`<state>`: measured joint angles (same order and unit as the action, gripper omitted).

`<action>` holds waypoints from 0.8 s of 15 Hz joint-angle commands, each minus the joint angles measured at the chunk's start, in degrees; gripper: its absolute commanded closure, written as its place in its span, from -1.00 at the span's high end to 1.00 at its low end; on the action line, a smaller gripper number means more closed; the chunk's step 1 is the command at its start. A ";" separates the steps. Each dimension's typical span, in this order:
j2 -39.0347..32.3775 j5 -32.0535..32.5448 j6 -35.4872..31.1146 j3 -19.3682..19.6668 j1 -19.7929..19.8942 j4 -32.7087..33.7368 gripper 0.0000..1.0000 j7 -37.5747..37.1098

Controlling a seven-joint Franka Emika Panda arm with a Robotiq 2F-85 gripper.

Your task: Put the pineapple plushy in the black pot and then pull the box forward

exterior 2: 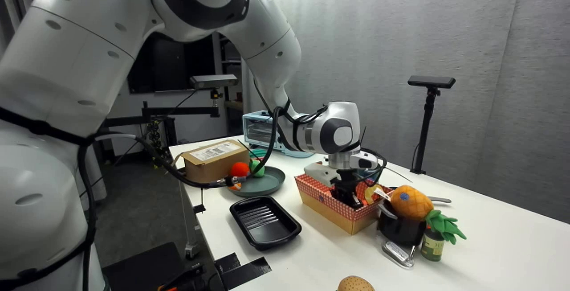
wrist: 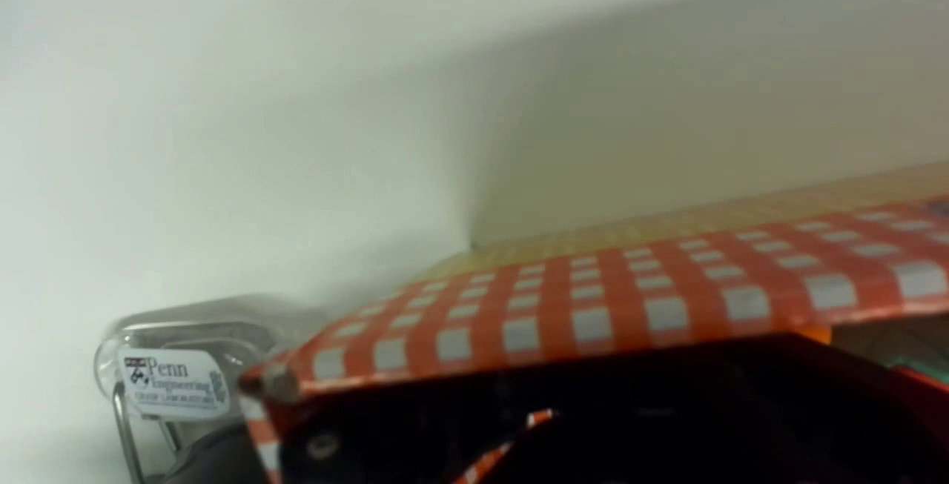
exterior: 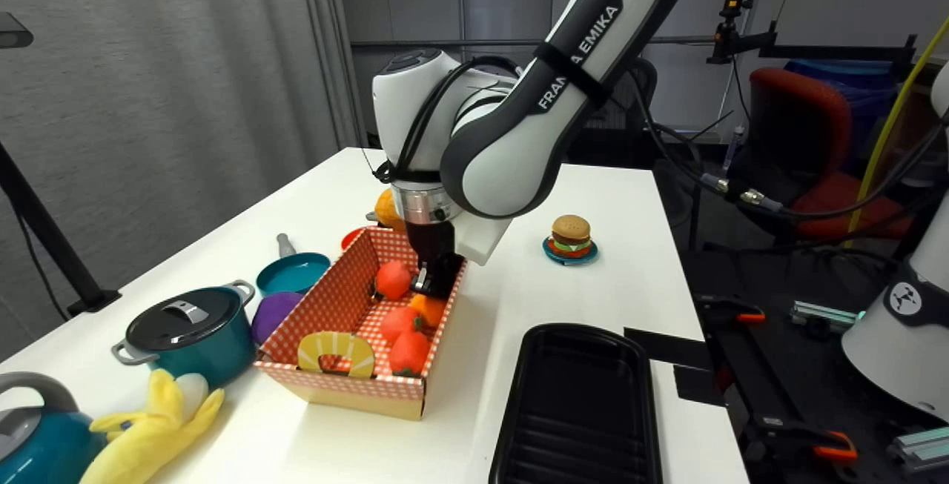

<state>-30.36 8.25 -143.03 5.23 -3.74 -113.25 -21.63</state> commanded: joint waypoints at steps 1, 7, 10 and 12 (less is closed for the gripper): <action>1.96 -2.44 0.88 0.45 -1.25 -3.83 -1.00 -2.87; 9.93 -4.77 -0.77 -0.27 -3.28 -15.09 -1.00 -9.20; 14.38 -6.16 -1.65 -0.97 -4.67 -21.17 -1.00 -12.70; 16.93 -6.79 -2.94 -1.69 -5.19 -24.17 -1.00 -14.90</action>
<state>-19.43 3.85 -144.23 4.34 -7.84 -130.28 -33.32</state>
